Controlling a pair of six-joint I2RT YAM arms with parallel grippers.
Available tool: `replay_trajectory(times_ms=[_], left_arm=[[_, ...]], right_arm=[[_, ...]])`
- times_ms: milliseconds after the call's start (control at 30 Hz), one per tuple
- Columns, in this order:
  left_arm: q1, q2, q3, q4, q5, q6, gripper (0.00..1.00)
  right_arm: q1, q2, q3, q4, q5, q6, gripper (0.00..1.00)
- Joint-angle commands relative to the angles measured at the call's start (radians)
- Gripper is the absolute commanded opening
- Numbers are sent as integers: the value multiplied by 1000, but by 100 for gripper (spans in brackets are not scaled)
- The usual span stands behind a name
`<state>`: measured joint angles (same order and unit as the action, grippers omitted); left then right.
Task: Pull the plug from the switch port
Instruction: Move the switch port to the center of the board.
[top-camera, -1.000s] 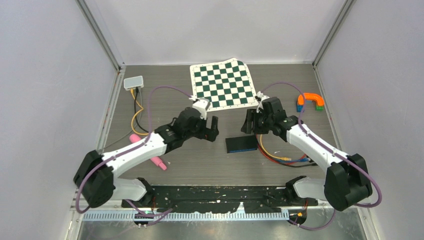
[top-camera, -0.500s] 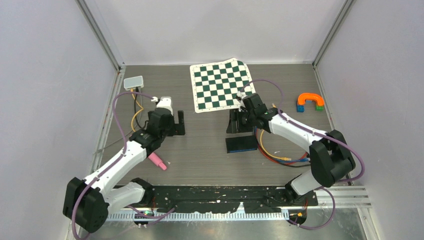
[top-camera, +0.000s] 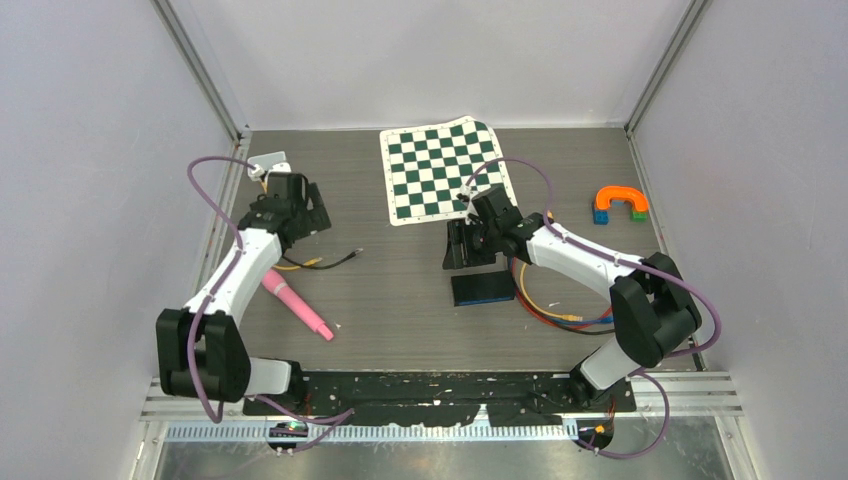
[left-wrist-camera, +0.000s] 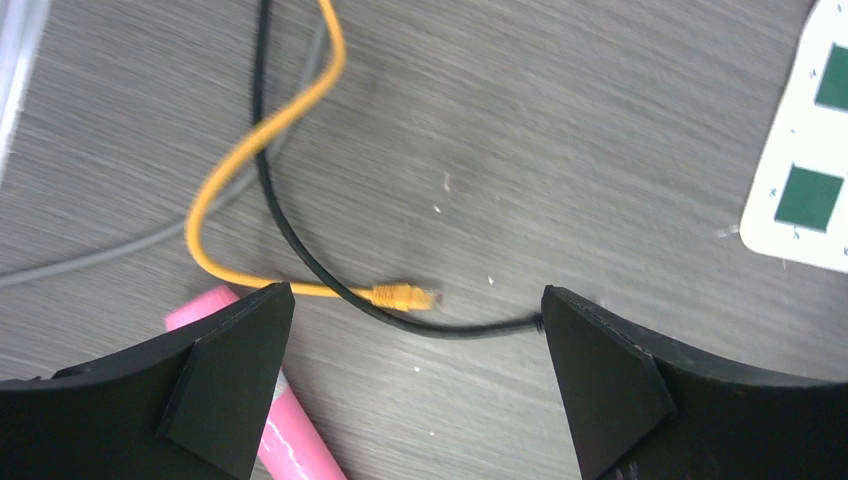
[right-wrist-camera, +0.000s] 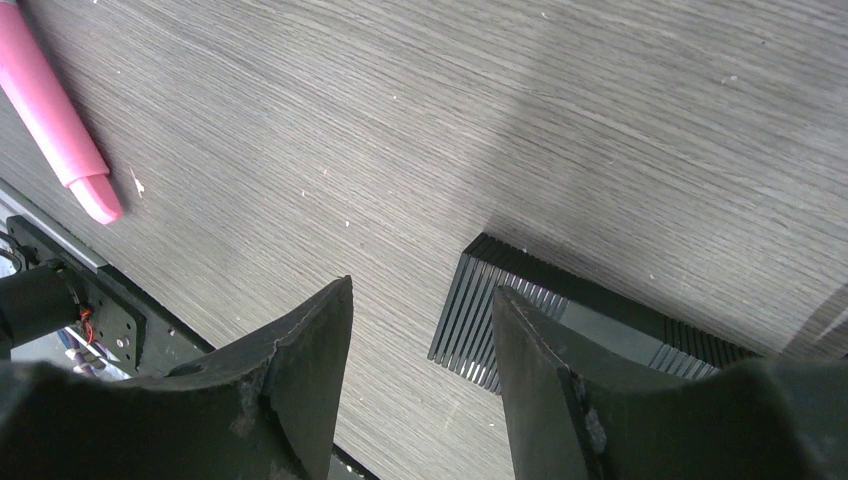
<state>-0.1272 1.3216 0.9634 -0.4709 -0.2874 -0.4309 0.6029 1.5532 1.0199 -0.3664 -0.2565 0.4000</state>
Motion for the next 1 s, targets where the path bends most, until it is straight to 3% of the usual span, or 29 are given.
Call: replay_trajectory(times_ms=[0, 133, 367, 667, 733, 967], left_arm=[[74, 86, 133, -48, -15, 22, 100], [109, 146, 216, -111, -63, 32, 100], [186, 182, 213, -135, -134, 25, 99], [330, 311, 238, -135, 146, 18, 98], [337, 353, 265, -154, 190, 31, 92], [336, 497, 340, -158, 327, 77, 87]], right_arm=[[3, -38, -15, 17, -8, -8, 60], [3, -42, -27, 14, 10, -21, 60], [3, -25, -38, 28, -13, -23, 60], [4, -24, -48, 35, -53, -23, 60], [3, -32, -55, 37, -54, -23, 60], [3, -52, -81, 36, -58, -13, 60]])
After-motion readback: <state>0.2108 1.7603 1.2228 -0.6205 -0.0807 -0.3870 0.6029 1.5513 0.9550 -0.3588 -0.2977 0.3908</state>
